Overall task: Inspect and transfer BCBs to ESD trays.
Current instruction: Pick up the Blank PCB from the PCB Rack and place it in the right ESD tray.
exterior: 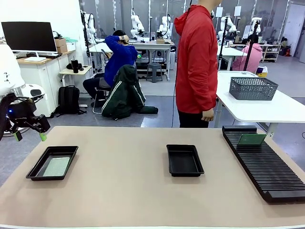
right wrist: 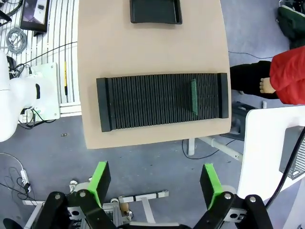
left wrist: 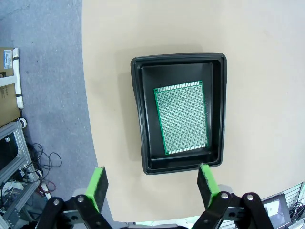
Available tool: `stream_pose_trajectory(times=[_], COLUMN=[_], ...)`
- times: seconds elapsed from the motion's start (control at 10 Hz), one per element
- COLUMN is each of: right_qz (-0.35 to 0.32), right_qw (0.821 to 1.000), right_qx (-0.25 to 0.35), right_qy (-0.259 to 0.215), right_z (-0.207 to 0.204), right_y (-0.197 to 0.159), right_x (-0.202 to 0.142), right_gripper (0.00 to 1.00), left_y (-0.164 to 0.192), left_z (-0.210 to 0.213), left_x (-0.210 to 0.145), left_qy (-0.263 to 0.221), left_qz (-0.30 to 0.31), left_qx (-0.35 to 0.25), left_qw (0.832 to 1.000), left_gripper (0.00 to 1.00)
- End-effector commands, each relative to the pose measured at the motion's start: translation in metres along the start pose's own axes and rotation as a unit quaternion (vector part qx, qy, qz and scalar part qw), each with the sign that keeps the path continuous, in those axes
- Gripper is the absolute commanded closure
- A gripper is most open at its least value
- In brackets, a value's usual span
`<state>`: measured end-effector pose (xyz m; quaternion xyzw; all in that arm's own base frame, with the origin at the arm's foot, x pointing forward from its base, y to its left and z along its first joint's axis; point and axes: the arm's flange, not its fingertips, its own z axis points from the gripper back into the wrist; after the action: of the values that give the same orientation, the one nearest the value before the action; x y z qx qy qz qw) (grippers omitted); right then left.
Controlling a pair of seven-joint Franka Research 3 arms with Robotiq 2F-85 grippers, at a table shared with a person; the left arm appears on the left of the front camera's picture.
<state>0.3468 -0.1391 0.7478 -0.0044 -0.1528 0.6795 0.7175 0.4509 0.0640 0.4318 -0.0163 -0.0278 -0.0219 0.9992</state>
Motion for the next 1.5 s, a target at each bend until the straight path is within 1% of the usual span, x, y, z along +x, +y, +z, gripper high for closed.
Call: stream_pose_trajectory(times=[0.0,0.5,0.6,0.8,0.9,1.0,1.2,1.4], right_qz=[0.011,0.049,0.051,0.048,0.058,0.054,0.062,0.063], right_qw=[1.0,0.999,0.999,0.999,0.998,0.998,0.998,0.997], right_qx=[-0.003,-0.007,-0.015,-0.009,-0.009,0.003,0.013,0.017], right_qy=[-0.006,-0.012,-0.008,0.006,0.019,0.033,0.031,0.049], right_z=[-0.03,-0.178,-0.205,-0.258,-0.281,-0.303,-0.344,-0.378], right_y=[-0.016,-0.07,-0.078,-0.095,-0.104,-0.113,-0.127,-0.136], right_x=[-0.004,-0.013,-0.014,-0.015,-0.014,-0.016,-0.018,-0.013], right_gripper=[0.0,0.0,0.0,0.0,0.0,0.0,0.0,0.0], left_y=[0.001,0.001,0.001,0.001,0.001,0.001,0.001,0.001], left_z=[-0.002,-0.002,-0.002,-0.002,-0.002,-0.002,-0.002,-0.002], left_x=[0.0,0.0,0.0,0.0,0.0,0.0,0.0,0.0], left_qy=[-0.006,-0.006,-0.006,-0.006,-0.006,-0.006,-0.006,-0.006], left_qz=[0.001,0.001,0.001,0.001,0.001,0.001,0.001,0.001], left_qx=[0.002,0.002,0.002,0.002,0.002,0.002,0.002,0.002], left_qw=[1.0,1.0,1.0,1.0,1.0,1.0,1.0,1.0], left_gripper=[0.0,0.0,0.0,0.0,0.0,0.0,0.0,0.0])
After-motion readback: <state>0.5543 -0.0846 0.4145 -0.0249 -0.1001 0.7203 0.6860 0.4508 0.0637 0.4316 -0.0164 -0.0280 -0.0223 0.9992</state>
